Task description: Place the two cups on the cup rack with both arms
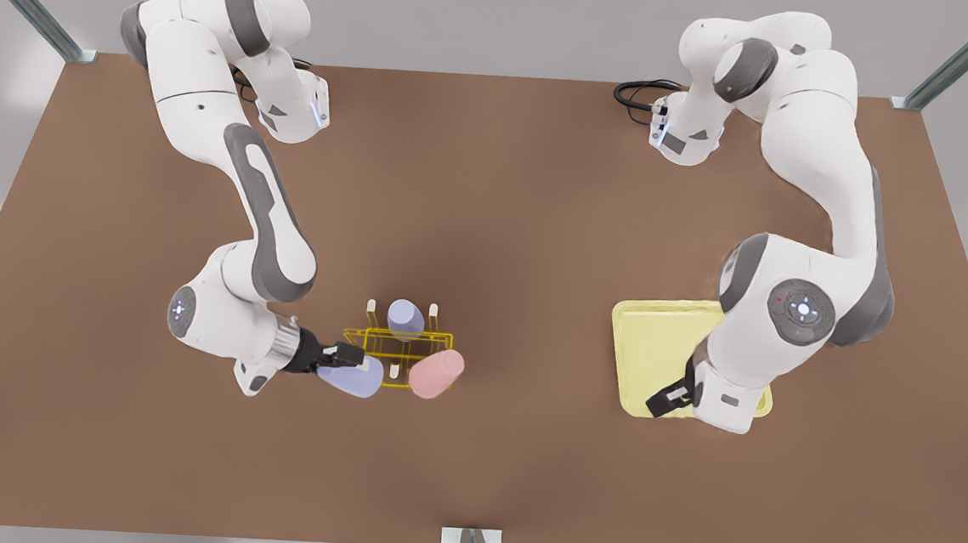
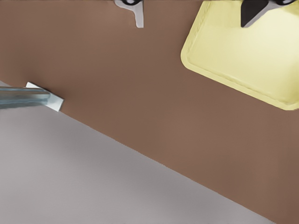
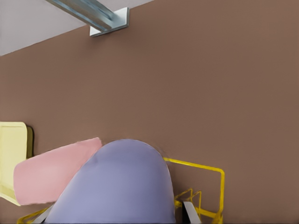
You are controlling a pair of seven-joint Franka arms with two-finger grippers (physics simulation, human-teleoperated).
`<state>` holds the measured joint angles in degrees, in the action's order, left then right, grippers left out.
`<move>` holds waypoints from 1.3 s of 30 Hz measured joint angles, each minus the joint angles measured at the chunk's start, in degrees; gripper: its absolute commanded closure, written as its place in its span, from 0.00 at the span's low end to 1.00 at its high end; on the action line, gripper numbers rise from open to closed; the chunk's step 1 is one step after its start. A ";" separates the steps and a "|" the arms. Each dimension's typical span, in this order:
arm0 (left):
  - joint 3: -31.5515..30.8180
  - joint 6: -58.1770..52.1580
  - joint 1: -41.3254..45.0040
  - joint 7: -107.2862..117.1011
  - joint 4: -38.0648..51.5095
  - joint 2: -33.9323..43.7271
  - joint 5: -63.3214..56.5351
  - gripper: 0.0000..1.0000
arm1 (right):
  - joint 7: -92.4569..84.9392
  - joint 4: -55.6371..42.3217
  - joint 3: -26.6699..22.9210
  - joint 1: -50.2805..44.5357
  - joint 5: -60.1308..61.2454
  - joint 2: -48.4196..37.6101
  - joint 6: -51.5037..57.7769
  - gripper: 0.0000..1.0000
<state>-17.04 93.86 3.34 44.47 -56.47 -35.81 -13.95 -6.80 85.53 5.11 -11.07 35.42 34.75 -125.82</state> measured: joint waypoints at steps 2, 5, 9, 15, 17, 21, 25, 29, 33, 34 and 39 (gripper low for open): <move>4.96 -1.17 -1.48 -4.40 -20.19 13.92 1.91 0.00 | -0.18 0.18 -0.04 0.17 0.24 -0.04 0.19 0.19; 6.11 -4.60 -1.92 -10.16 -25.38 18.02 3.71 0.00 | -0.43 0.26 -0.10 0.28 0.40 -0.09 0.39 0.19; 6.39 -8.37 -2.16 -16.45 -25.97 18.24 4.44 0.00 | -0.77 0.54 -0.03 0.20 0.30 -0.66 0.99 0.19; 5.99 -13.86 -1.74 -23.00 -25.97 18.56 3.71 0.00 | -1.05 0.67 -0.03 0.81 0.12 -1.69 1.81 0.19; 5.93 -15.08 -1.71 -24.59 -25.96 18.60 3.61 0.00 | -1.17 0.76 -0.08 1.00 0.14 -2.04 2.28 0.19; 5.98 -16.62 -1.76 -27.30 -25.99 18.54 3.60 0.00 | -1.51 2.40 -0.17 0.98 0.11 -2.40 2.94 0.19; 5.89 -17.41 -1.70 -29.45 -26.00 18.52 3.61 0.00 | -1.81 3.13 -0.20 0.55 0.12 -1.47 2.89 0.19; 5.73 -17.81 -1.66 -31.18 -26.00 18.52 3.59 0.00 | -1.89 3.19 -0.20 0.38 -0.03 -0.40 2.76 0.00; 5.71 -18.02 -1.67 -32.55 -26.00 18.45 3.56 0.00 | -1.94 2.70 -0.13 0.05 0.08 0.25 2.69 0.00; 5.71 -18.05 -1.66 -32.85 -26.00 18.44 3.56 0.00 | -1.92 1.74 -0.16 0.18 0.10 0.16 2.75 0.00; 5.58 -18.26 -1.67 -34.07 -25.94 18.51 3.67 0.00 | -1.84 -6.03 -7.37 3.80 -13.68 -1.84 9.24 0.00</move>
<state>-11.46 75.60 1.67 10.39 -82.41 -17.30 -10.28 -8.64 79.51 -2.26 -7.27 21.74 32.91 -116.59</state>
